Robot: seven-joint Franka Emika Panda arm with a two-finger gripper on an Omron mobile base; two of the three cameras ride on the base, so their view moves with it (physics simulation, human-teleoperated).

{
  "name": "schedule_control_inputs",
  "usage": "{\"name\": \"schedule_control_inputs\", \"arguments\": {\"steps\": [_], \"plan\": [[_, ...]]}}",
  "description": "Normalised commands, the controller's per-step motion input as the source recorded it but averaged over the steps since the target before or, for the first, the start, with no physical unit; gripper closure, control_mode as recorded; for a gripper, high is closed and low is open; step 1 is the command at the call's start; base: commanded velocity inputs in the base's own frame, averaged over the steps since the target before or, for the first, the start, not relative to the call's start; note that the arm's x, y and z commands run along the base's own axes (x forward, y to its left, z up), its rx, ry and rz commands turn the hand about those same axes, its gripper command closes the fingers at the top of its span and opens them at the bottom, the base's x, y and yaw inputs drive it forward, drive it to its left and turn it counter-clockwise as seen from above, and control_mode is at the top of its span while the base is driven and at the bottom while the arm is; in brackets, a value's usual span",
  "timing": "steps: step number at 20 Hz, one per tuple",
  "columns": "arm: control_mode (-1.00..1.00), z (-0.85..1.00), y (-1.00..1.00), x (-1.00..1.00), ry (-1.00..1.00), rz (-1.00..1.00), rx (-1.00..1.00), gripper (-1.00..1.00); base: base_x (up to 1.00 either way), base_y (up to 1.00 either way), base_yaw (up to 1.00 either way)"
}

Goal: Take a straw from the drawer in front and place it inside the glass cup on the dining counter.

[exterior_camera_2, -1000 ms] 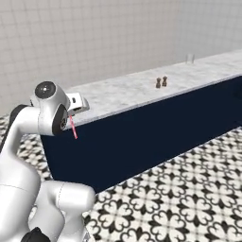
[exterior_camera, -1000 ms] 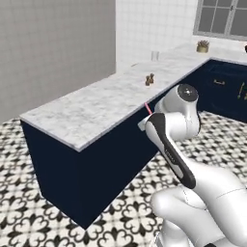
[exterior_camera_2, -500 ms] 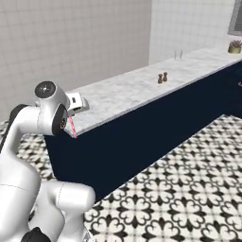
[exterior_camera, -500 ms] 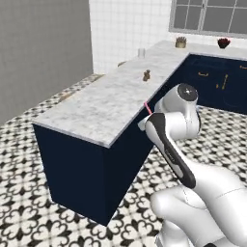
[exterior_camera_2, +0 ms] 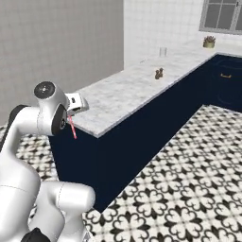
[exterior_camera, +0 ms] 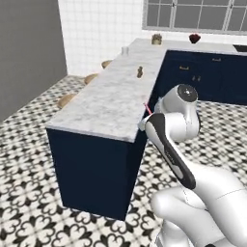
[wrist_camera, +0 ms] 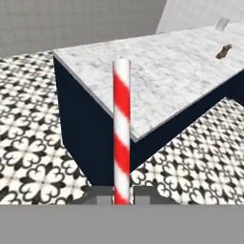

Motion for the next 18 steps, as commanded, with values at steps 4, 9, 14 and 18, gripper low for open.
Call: {"name": "schedule_control_inputs", "arguments": {"steps": [4,9,14,18], "plan": [[1.00,0.00,0.00,0.00,0.00,0.00,0.00,1.00,-0.03,1.00,-0.36],[1.00,0.00,0.00,0.00,0.00,0.00,0.00,1.00,0.00,1.00,-0.35],[1.00,0.00,0.00,0.00,0.00,0.00,0.00,1.00,0.00,1.00,-0.38],[1.00,0.00,0.00,0.00,0.00,0.00,0.00,1.00,0.00,1.00,-0.40]]}}
